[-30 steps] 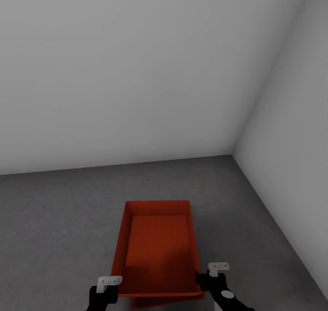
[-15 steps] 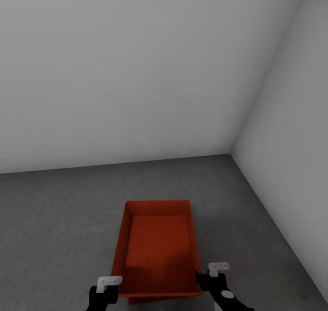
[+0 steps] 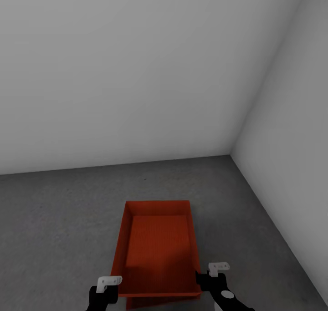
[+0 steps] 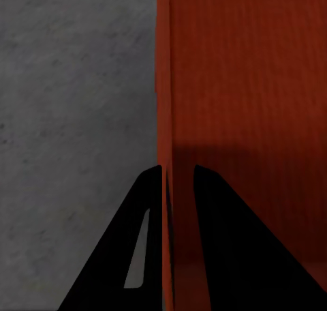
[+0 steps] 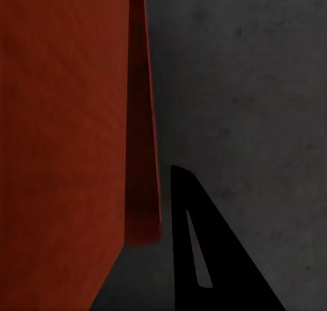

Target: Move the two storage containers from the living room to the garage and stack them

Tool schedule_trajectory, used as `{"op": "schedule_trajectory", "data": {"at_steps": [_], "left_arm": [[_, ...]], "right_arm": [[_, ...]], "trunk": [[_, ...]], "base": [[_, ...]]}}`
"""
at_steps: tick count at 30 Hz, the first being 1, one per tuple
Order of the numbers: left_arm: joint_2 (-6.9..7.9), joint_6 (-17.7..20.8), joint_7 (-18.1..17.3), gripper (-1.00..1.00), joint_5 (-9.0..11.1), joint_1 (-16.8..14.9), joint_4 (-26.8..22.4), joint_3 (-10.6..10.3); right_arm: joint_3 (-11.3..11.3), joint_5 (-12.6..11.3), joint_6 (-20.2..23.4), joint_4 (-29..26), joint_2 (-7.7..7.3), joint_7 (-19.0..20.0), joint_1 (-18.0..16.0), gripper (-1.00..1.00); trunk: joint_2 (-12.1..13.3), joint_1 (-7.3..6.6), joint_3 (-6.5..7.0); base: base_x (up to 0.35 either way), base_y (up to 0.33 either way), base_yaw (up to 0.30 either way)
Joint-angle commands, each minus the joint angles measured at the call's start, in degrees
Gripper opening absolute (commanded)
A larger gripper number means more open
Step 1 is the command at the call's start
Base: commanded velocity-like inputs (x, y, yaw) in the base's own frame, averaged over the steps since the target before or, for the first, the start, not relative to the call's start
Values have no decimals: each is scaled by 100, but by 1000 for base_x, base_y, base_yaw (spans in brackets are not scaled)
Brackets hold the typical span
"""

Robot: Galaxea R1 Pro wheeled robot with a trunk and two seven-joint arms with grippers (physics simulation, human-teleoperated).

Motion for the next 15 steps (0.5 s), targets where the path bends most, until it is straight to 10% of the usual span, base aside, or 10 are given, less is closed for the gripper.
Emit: {"op": "schedule_trajectory", "data": {"at_steps": [1,15], "left_arm": [[3,-18,48,-100,47,-4,-8,106],[3,-19,46,-100,47,-4,-8,105]], "right_arm": [[-38,-5,-20,8,-84,-61,-4,-100],[-38,-5,-20,8,-84,-61,-4,-100]], "trunk": [[-2,0,-3],[-2,0,-3]], "base": [[52,-30,0],[11,-29,0]]}}
